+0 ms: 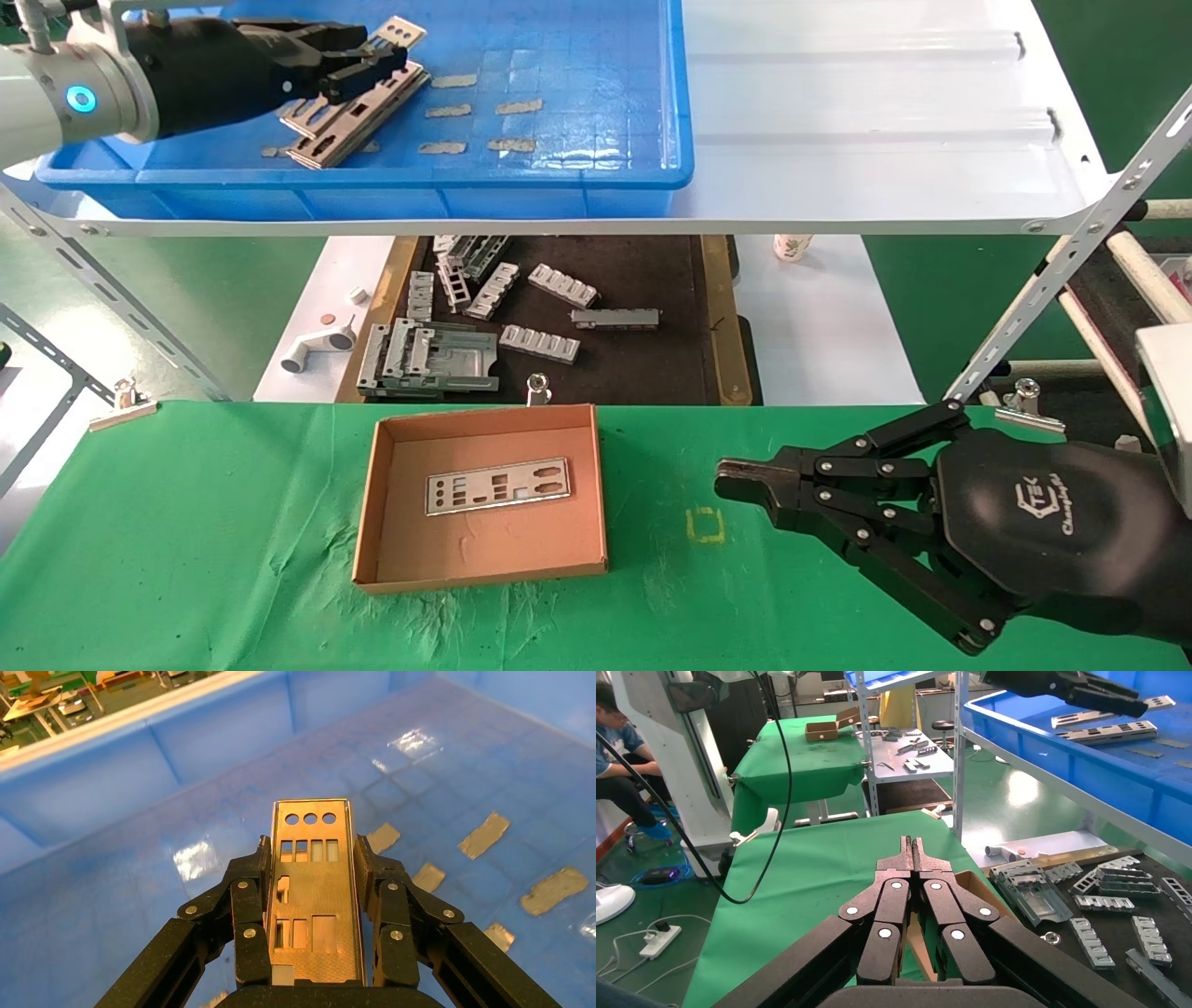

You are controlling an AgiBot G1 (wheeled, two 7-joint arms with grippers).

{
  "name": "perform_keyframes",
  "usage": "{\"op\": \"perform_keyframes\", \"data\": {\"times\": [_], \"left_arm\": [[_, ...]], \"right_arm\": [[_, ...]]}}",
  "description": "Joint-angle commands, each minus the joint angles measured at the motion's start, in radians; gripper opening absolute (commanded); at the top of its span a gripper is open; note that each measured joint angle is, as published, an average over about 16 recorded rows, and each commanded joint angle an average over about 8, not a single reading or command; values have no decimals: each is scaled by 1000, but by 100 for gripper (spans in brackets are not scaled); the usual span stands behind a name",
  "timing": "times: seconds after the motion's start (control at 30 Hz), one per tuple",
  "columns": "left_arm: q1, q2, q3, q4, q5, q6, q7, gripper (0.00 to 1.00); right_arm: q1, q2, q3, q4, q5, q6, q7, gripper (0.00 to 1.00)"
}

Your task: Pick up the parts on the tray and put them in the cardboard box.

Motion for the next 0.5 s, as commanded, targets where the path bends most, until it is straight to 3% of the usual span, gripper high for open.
{"op": "perform_keyframes", "data": {"times": [0.03,0.23,0.5], "left_arm": [[-5,-1,-2,-1,-2,6,1,0],[-43,-38,-2,-35,-6,162,27,0],[-96,-101,0,-97,-16,514,79,0]], "right_arm": [[0,0,0,0,0,0,0,0],[0,0,0,0,0,0,0,0],[0,0,0,0,0,0,0,0]]}}
